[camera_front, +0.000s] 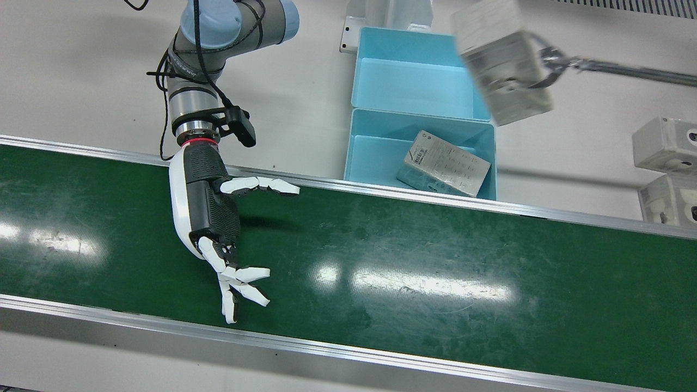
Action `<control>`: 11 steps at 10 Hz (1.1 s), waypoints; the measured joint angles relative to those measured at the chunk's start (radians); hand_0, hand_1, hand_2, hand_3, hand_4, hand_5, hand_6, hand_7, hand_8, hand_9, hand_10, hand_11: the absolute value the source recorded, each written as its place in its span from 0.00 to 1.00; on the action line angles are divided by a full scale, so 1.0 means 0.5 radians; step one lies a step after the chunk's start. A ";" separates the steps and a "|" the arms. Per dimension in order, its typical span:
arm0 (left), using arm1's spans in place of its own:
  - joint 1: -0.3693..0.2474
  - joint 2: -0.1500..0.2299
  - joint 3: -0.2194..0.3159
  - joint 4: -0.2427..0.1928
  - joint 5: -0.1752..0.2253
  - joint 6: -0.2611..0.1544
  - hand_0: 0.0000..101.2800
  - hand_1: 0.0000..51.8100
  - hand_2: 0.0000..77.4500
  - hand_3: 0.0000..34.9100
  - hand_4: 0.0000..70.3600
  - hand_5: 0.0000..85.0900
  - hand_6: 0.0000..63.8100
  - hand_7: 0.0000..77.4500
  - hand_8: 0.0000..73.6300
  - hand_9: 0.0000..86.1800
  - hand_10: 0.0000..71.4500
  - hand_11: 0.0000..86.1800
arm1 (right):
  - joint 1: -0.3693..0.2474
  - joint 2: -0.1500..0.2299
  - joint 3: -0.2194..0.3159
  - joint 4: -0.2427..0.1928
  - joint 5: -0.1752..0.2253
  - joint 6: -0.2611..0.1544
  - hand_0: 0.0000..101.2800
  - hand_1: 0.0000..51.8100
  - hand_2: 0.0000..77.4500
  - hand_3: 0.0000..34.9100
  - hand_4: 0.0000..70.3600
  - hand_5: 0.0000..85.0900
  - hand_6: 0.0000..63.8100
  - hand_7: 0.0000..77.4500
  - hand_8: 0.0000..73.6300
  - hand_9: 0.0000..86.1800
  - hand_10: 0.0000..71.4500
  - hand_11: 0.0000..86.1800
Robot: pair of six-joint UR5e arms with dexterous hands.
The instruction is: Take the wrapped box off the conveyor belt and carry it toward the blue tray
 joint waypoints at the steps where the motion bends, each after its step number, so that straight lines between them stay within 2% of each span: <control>1: 0.000 0.000 0.000 0.000 0.000 0.000 0.00 0.00 0.01 0.00 0.00 0.01 0.01 0.00 0.01 0.00 0.01 0.01 | 0.002 -0.002 -0.003 0.001 0.000 0.003 0.50 0.34 0.23 0.00 0.25 0.37 0.16 0.15 0.02 0.06 0.00 0.01; 5: 0.000 0.000 0.000 0.000 0.000 0.000 0.00 0.00 0.01 0.00 0.00 0.01 0.01 0.01 0.01 0.00 0.01 0.01 | 0.002 -0.016 -0.048 0.022 0.000 0.034 0.49 0.33 0.20 0.00 0.22 0.38 0.15 0.15 0.02 0.06 0.00 0.01; 11: 0.000 0.000 0.000 0.000 0.000 0.000 0.00 0.00 0.01 0.00 0.00 0.01 0.00 0.01 0.01 0.01 0.01 0.01 | 0.017 -0.018 -0.042 0.025 -0.001 0.062 0.49 0.33 0.20 0.00 0.23 0.38 0.15 0.15 0.02 0.04 0.00 0.01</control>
